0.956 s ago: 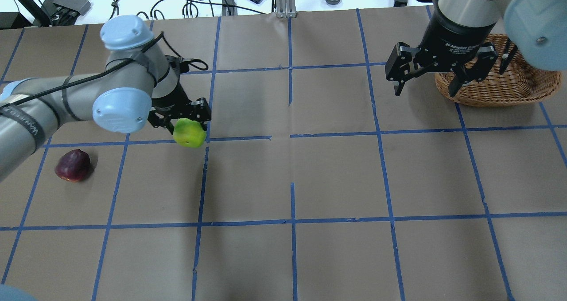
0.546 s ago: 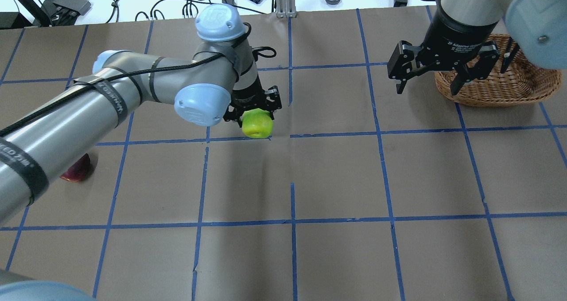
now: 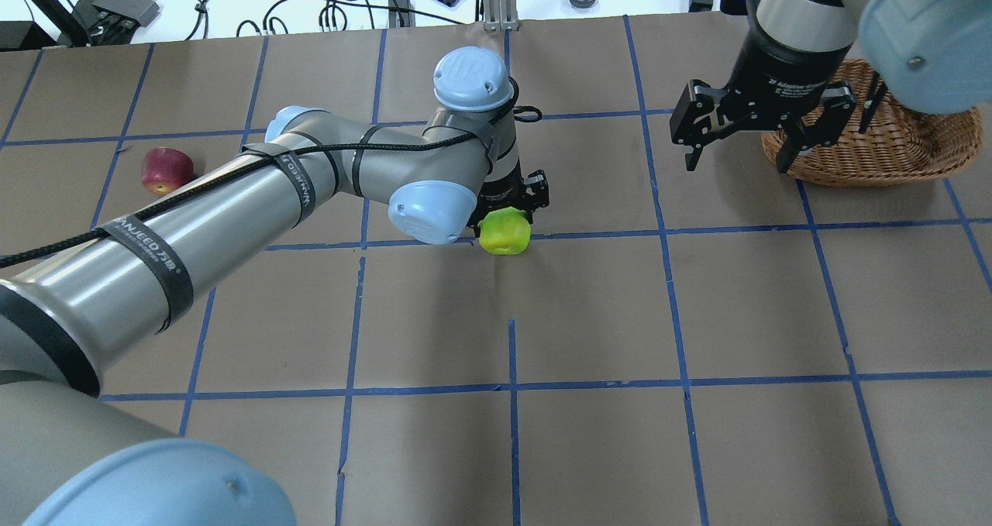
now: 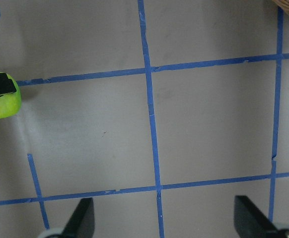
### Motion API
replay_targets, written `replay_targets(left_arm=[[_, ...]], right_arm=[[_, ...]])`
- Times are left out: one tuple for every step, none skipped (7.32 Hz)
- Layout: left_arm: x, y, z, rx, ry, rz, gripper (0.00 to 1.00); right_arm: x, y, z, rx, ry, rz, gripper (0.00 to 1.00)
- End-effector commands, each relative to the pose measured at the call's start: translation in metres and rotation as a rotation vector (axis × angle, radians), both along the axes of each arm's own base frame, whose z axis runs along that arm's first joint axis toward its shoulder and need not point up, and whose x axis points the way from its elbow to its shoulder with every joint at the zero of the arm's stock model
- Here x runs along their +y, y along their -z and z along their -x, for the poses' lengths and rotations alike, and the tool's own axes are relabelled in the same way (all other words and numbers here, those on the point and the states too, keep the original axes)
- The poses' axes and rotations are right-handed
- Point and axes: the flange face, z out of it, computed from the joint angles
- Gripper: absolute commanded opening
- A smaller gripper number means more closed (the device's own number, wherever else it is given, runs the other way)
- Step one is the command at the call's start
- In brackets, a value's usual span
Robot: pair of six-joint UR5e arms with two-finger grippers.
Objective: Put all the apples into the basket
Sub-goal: 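Carry the green apple to the table center and release it, then move the right gripper over the green apple while left reaches dark apple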
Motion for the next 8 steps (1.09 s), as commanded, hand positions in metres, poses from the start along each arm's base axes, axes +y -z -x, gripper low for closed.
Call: replay_targets(left_arm=[[-0.001,0.003,0.003,0.001,0.026,0.006,1.0],[0.002,-0.022,0.001,0.01,0.081,0.04,1.0],[0.0,-0.039,-0.008,0.01,0.077,0.04,1.0],[-0.007,-0.06,-0.038,-0.002,0.08,-0.003,1.0],[-0.016,-0.086,-0.084,-0.001,0.11,-0.042,1.0],[-0.021,-0.105,-0.143,-0.011,0.121,-0.093,1.0],[-0.021,-0.119,-0.203,-0.048,0.159,-0.121,1.0],[-0.017,-0.131,-0.263,-0.095,0.238,-0.157,1.0]], right_arm=[[-0.022,0.008,-0.002,-0.005,-0.002,0.075,1.0],[-0.033,0.015,-0.004,0.002,-0.007,0.086,1.0],[-0.033,0.019,-0.007,0.006,0.004,0.082,1.0],[-0.037,0.026,-0.008,-0.003,0.003,0.071,1.0],[-0.055,0.046,-0.01,-0.005,0.001,0.086,1.0],[-0.065,0.055,-0.025,-0.008,-0.02,0.13,1.0],[-0.07,0.068,-0.048,-0.013,-0.056,0.14,1.0],[-0.07,0.087,-0.079,-0.012,-0.055,0.129,1.0]])
